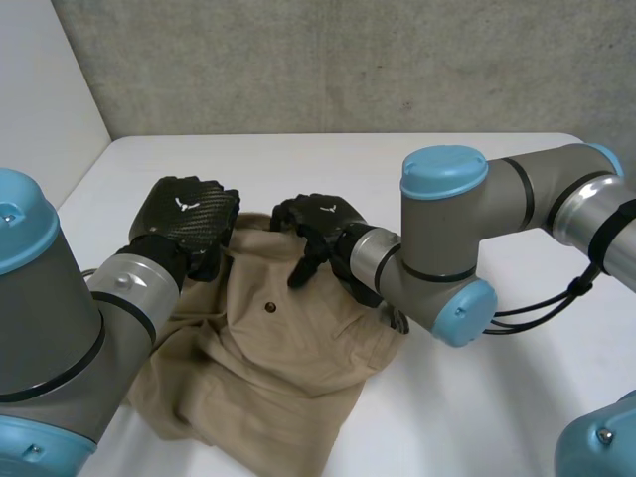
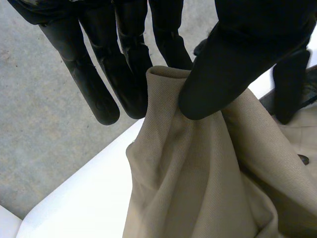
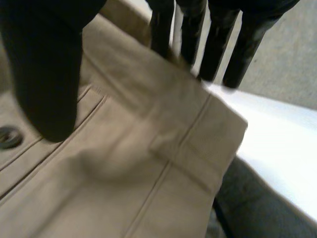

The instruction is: Fold the shorts.

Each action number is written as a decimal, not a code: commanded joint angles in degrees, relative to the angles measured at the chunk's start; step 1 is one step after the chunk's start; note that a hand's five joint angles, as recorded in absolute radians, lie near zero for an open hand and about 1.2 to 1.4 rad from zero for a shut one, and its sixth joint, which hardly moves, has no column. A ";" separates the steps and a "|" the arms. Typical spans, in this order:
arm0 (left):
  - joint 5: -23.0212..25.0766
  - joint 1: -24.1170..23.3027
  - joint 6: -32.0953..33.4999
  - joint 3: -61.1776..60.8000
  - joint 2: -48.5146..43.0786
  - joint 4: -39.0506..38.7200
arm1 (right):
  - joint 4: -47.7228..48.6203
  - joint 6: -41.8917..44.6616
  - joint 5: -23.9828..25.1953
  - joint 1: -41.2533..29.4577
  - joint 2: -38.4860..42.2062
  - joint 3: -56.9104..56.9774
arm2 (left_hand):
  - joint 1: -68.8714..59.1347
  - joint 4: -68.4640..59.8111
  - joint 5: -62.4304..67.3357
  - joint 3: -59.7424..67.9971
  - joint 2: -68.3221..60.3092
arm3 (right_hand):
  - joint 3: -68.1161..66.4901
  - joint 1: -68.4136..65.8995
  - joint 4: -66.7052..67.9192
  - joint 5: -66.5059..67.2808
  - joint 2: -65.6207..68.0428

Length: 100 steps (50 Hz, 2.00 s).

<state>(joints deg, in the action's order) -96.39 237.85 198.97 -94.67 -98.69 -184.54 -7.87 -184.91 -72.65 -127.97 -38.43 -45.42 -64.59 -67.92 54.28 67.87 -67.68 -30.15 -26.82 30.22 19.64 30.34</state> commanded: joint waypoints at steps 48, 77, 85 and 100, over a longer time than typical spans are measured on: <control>-11.36 -10.90 10.91 -11.49 -9.40 -32.20 | 15.69 32.50 -7.50 6.15 -26.88 -37.63 | -2.83 0.49 3.14 -0.44 0.25 | -49.85 -53.18 49.78 50.36 49.66; 25.70 18.17 0.63 -9.05 -1.23 -13.03 | 23.95 33.56 -7.24 10.55 -31.01 -59.44 | 41.45 44.77 -41.14 -44.72 44.53 | -49.85 -53.18 49.78 50.36 49.66; 34.78 21.42 1.06 -4.56 -11.08 -12.60 | 23.95 33.56 -7.24 12.22 -30.92 -60.05 | 33.01 36.34 -32.70 -36.29 36.10 | -49.85 -53.18 49.78 50.36 49.66; 34.95 21.60 12.49 -2.89 -19.17 -12.51 | 23.95 33.65 -7.24 12.22 -30.66 -60.14 | 28.14 31.46 -27.83 -31.41 31.22 | -49.85 -53.18 49.78 50.36 49.66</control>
<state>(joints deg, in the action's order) -61.23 259.63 207.93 -96.46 -117.51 -197.05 16.10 -151.34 -79.89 -115.74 -69.26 -105.56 -30.76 -31.11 21.08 30.83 -30.91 -67.71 -56.79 68.29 56.88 67.54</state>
